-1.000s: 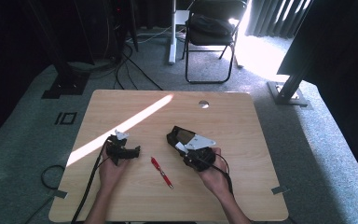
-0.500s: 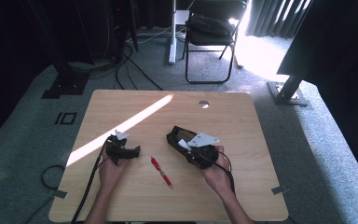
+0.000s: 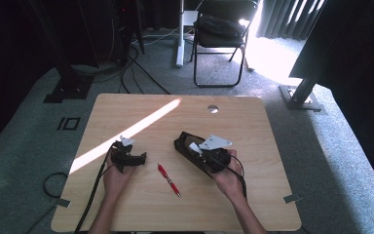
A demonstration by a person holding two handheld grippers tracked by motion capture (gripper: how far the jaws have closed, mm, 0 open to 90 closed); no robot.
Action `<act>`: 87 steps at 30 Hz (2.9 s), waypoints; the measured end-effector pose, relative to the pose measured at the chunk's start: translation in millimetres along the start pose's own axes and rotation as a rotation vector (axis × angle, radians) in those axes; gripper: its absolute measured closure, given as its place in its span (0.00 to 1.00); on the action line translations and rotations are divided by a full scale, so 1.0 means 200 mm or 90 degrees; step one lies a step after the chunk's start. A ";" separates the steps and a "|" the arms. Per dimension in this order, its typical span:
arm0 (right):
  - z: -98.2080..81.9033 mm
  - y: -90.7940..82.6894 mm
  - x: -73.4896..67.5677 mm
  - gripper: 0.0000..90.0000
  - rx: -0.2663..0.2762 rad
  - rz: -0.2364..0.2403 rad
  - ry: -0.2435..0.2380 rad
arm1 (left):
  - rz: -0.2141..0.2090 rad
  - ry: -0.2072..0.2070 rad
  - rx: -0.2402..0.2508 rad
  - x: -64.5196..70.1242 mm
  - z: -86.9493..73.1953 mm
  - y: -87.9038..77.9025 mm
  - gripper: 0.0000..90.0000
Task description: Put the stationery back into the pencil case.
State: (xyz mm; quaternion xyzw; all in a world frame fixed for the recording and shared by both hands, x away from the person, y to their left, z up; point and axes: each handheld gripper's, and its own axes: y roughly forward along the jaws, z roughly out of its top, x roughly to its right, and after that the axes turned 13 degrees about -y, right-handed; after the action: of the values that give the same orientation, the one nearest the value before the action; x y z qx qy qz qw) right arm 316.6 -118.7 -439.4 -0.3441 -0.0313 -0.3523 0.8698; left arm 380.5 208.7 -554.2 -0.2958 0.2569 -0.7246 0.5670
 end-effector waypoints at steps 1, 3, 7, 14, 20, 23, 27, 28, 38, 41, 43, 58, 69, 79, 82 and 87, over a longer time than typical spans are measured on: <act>0.00 0.00 0.00 0.79 -0.002 -0.001 0.002 | 0.000 0.000 0.000 0.00 0.00 0.00 0.10; 0.00 0.00 0.01 0.79 -0.003 -0.002 0.002 | 0.000 0.000 0.000 0.00 0.00 0.00 0.10; 0.00 0.01 0.03 0.79 -0.007 -0.005 0.004 | 0.000 0.000 0.000 0.00 0.00 0.00 0.10; -0.01 0.02 0.06 0.79 -0.013 -0.009 0.008 | 0.000 0.000 0.000 0.00 0.00 0.00 0.10; -0.02 0.05 0.07 0.79 -0.022 -0.015 0.008 | 0.000 0.000 0.000 0.00 0.00 0.00 0.10; -0.03 0.06 0.07 0.79 -0.027 -0.017 0.010 | 0.000 0.001 -0.001 0.00 0.00 0.00 0.10; -0.04 0.07 0.09 0.79 -0.029 -0.020 0.014 | 0.000 0.001 -0.001 0.00 0.00 0.00 0.10; -0.05 0.07 0.10 0.79 -0.029 -0.021 0.013 | 0.000 0.001 -0.001 0.00 0.00 0.00 0.10; -0.08 0.10 0.13 0.79 -0.032 -0.020 0.024 | 0.000 0.001 -0.001 0.00 0.00 0.00 0.10; -0.08 0.11 0.13 0.79 -0.033 -0.022 0.026 | 0.000 0.001 -0.001 0.00 0.00 0.00 0.10; -0.08 0.11 0.14 0.79 -0.033 -0.022 0.028 | 0.000 0.001 -0.001 0.00 0.00 0.00 0.10; -0.10 0.15 0.19 0.79 -0.041 -0.019 0.039 | 0.000 0.001 -0.001 0.00 0.00 0.00 0.10; -0.10 0.17 0.22 0.79 -0.048 -0.018 0.040 | 0.000 0.000 0.000 0.00 0.00 0.00 0.10; -0.10 0.22 0.23 0.79 -0.056 -0.011 0.039 | 0.000 0.000 0.000 0.00 0.00 0.00 0.10; -0.11 0.24 0.23 0.79 -0.062 -0.005 0.038 | 0.000 0.001 -0.001 0.00 0.00 0.00 0.10; -0.12 0.26 0.23 0.79 -0.073 -0.002 0.039 | 0.000 0.001 -0.001 0.00 0.00 0.00 0.10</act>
State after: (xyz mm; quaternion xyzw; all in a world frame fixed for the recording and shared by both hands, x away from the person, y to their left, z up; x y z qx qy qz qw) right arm 379.9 -134.2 -473.7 -0.3824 0.0148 -0.3649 0.8488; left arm 380.5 208.8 -554.1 -0.2955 0.2578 -0.7246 0.5667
